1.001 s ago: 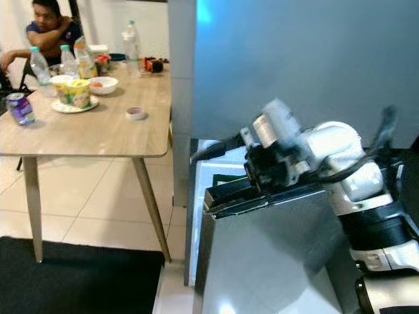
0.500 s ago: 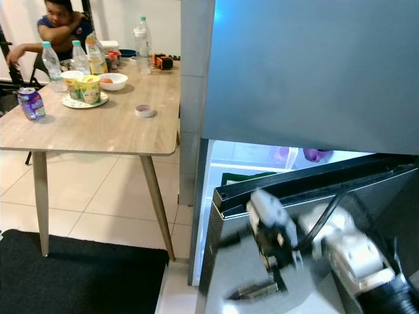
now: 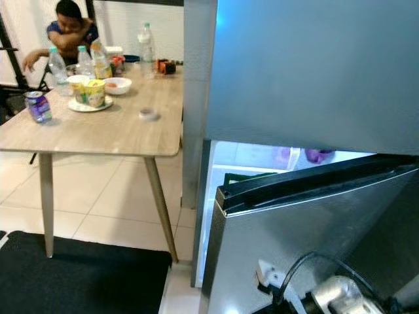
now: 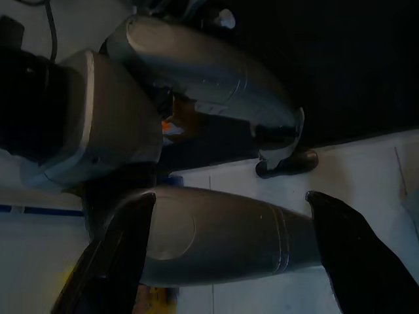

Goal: Restocking fridge

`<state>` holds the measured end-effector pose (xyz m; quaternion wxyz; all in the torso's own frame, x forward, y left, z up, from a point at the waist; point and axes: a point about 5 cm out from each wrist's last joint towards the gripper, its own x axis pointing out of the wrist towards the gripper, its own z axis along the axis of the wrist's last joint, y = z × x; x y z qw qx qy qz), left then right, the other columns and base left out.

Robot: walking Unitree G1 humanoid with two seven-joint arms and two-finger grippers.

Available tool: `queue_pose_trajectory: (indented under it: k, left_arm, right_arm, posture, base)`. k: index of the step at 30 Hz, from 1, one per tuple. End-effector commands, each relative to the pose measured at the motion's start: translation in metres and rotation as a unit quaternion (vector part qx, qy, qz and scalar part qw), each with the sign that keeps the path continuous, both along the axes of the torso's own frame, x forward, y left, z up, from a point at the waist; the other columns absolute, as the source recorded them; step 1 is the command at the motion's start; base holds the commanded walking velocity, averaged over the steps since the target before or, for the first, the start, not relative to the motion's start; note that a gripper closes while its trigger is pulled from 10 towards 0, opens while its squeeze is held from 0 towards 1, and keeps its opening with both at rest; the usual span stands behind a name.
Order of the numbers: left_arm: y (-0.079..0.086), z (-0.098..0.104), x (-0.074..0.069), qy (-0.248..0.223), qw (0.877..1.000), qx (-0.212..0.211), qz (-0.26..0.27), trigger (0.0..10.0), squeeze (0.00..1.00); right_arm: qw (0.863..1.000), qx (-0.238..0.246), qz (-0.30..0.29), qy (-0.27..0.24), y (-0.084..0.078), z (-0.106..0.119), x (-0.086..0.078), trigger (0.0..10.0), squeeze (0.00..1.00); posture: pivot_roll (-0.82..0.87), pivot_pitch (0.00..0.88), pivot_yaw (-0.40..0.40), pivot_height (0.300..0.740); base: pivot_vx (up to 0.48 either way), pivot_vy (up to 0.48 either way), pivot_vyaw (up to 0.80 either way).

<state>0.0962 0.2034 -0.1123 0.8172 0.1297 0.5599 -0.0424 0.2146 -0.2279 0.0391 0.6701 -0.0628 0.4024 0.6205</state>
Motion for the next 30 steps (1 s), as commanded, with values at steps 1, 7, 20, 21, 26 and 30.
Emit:
queue_pose_trajectory:
  k: [1,7,20,21,26,30]
  left_arm:
    - [-0.006,-0.001,-0.002,0.006,1.0,-0.012,0.002,10.0,0.0]
    - [-0.005,-0.001,-0.002,0.008,1.0,-0.012,0.01,10.0,0.0]
    - [-0.004,-0.001,-0.002,0.013,1.0,-0.015,0.01,10.0,0.0]
    - [-0.004,-0.002,-0.003,0.014,1.0,-0.015,0.01,10.0,0.0]
    - [-0.003,-0.001,-0.002,0.013,1.0,-0.017,0.015,10.0,0.0]
    - [-0.002,-0.001,-0.002,0.012,0.999,-0.021,0.027,10.0,0.0]
  right_arm:
    - [0.986,-0.108,-0.123,-0.022,-0.02,-0.038,-0.004,10.0,0.0]
    - [0.888,-0.257,-0.381,-0.012,-0.044,-0.094,-0.042,10.0,0.0]
    - [0.822,-0.346,-0.452,0.016,-0.046,-0.122,-0.086,10.0,0.0]
    - [0.82,-0.346,-0.456,0.015,-0.045,-0.123,-0.086,10.0,0.0]
    - [0.816,-0.351,-0.46,0.011,-0.045,-0.123,-0.085,10.0,0.0]
    - [0.811,-0.354,-0.466,0.005,-0.044,-0.122,-0.082,10.0,0.0]
  posture:
    - [-0.11,0.0,-0.045,0.74]
    - [-0.11,0.002,-0.045,0.74]
    - [-0.11,0.0,-0.03,0.74]
    - [-0.11,0.0,-0.03,0.74]
    - [-0.09,0.0,-0.038,0.74]
    - [-0.1,0.0,-0.026,0.74]
  base:
    - [0.0,0.0,0.0]
    - [0.0,0.0,0.0]
    - [0.0,0.0,0.0]
    - [0.0,0.0,0.0]
    - [0.0,0.0,0.0]
    - [0.0,0.0,0.0]
